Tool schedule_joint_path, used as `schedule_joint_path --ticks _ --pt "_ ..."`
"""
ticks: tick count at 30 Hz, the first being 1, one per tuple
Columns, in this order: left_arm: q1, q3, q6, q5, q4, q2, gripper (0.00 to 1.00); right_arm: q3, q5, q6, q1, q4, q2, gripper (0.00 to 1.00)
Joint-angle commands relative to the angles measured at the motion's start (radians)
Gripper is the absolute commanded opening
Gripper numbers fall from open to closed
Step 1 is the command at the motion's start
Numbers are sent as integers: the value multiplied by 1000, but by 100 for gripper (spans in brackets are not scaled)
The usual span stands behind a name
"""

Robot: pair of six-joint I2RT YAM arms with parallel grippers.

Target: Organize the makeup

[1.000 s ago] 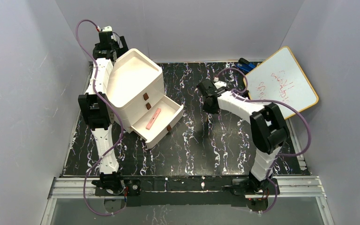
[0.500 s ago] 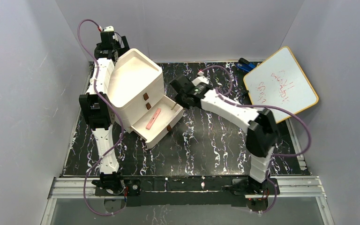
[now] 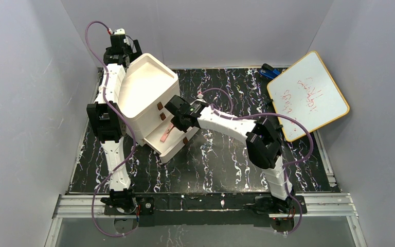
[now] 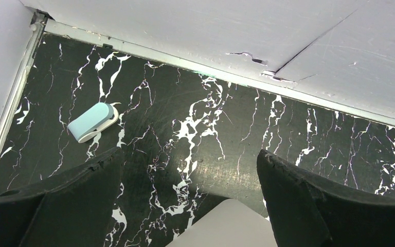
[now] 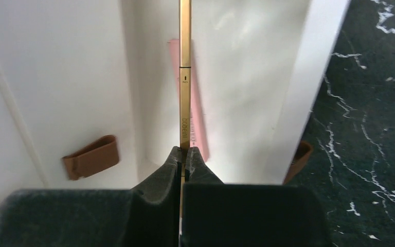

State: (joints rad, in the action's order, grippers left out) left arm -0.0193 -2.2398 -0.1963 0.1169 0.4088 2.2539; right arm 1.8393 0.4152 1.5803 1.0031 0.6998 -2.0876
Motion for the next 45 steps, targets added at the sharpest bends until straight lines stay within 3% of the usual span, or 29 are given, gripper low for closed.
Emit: schedule_joint_path --ticks 1,11,13,16,18,21,27,35,37,39,41,45 --pt "5 -47 10 2 25 -16 98 -51 -41 50 -8 -39 0 1" --pt "5 -45 11 3 24 -21 99 -35 -120 -13 2 -116 -88 1" --pt "5 -44 11 4 25 -24 98 -36 -138 -21 3 -134 -99 14" --pt "5 -43 11 4 24 -26 98 -48 -167 -43 3 -180 -105 51" --pt "5 -43 11 4 24 -27 98 -54 -168 -56 3 -203 -101 64" --pt "5 -43 11 2 24 -28 98 -52 -145 -86 3 -226 -74 73" --pt "5 -42 12 1 23 -28 98 -101 -3 -216 3 -316 108 75" --pt "5 -43 18 9 25 -28 98 -285 37 -621 0 -439 408 75" --pt "5 -41 18 7 24 -28 98 -355 -36 -791 -1 -488 482 77" --pt "5 -41 18 7 23 -28 98 -472 -131 -937 -1 -591 567 97" --pt "5 -40 18 8 23 -29 98 -565 -249 -1097 -2 -655 623 99" --pt "5 -37 18 10 22 -33 98 -663 -335 -1252 -1 -563 674 99"
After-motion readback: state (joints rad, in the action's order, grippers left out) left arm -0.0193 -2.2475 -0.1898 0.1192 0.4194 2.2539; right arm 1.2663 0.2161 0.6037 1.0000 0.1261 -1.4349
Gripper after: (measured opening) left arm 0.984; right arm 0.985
